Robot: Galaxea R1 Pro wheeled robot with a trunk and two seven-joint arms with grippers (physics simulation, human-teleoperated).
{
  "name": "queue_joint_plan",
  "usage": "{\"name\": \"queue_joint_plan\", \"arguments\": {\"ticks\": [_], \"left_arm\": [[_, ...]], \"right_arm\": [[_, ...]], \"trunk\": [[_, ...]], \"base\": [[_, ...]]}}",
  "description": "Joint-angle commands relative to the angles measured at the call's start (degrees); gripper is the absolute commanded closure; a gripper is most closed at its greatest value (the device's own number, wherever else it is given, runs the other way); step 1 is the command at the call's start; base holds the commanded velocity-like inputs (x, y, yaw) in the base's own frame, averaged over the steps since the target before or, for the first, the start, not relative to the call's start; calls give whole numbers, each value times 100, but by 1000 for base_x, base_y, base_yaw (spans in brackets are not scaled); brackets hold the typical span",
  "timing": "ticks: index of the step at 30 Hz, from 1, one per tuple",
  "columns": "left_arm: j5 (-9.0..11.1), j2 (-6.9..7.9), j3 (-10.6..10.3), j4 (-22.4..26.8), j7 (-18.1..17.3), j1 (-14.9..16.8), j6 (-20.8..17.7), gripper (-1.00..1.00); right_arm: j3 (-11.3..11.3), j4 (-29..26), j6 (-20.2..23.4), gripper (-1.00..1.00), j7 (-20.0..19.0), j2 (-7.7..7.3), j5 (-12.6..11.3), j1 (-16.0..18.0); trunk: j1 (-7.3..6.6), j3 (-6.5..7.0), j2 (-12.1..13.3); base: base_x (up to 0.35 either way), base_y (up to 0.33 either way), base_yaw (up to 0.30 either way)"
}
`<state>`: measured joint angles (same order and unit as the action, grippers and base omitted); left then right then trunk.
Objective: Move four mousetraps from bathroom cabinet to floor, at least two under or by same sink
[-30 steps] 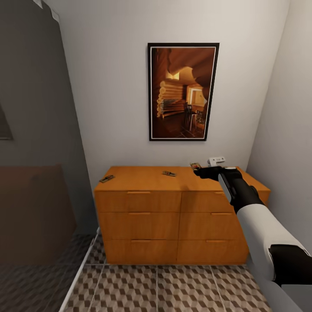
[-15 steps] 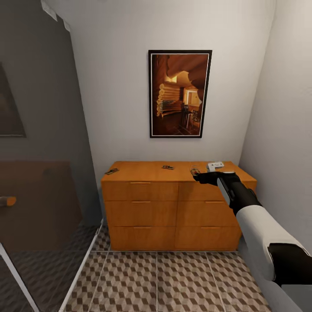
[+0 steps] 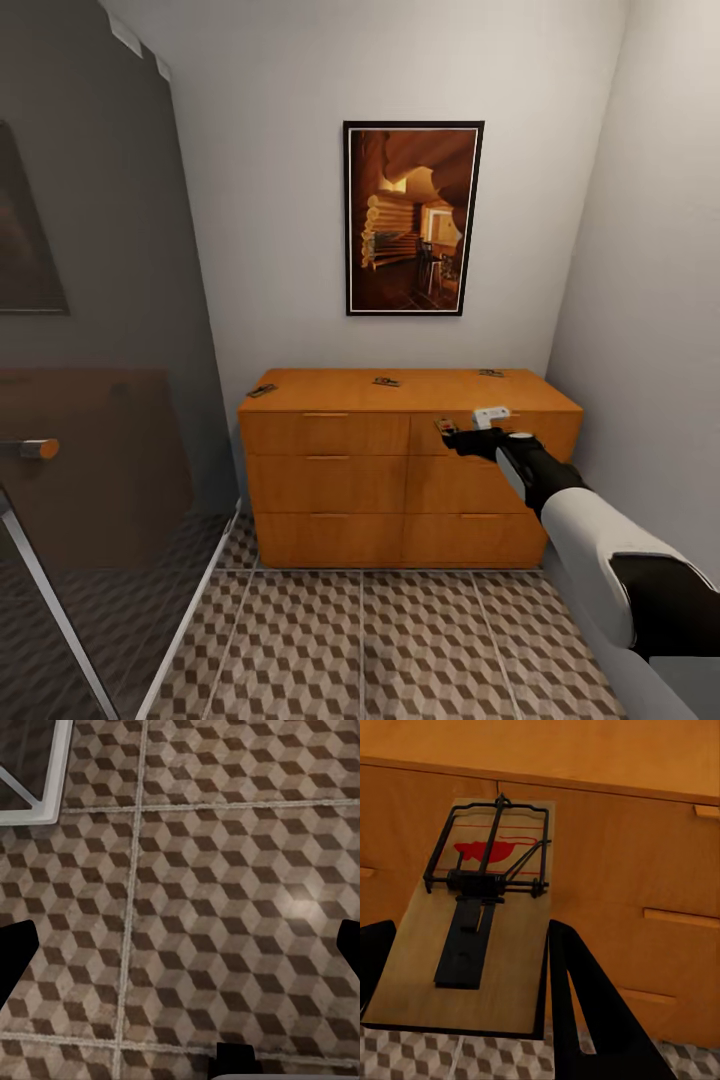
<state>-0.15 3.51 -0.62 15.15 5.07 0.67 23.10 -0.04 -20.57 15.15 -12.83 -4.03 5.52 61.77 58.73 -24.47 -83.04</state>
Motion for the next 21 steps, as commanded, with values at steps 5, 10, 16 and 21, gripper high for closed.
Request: {"name": "queue_joint_plan", "arguments": {"ticks": [5, 10, 16, 21], "left_arm": [[-2, 0, -9, -4, 20, 3, 17, -100], [-2, 1, -8, -4, 20, 3, 18, -100], [-2, 1, -9, -4, 20, 3, 19, -100], [-2, 1, -9, -4, 20, 3, 18, -100]], "right_arm": [[-3, 496, -431, 100, -35, -1, 37, 2], [2, 969, -832, 100, -35, -1, 37, 2], [7, 1855, -1799, 100, -35, -56, 37, -63], [5, 1924, -2240, 100, -43, -84, 30, -635]], "trunk": [[0, -6, -4], [0, -6, -4], [0, -6, -4], [0, -6, -4]], "base": [[-1, 0, 0], [0, 0, 0], [0, 0, 0], [0, 0, 0]]}}
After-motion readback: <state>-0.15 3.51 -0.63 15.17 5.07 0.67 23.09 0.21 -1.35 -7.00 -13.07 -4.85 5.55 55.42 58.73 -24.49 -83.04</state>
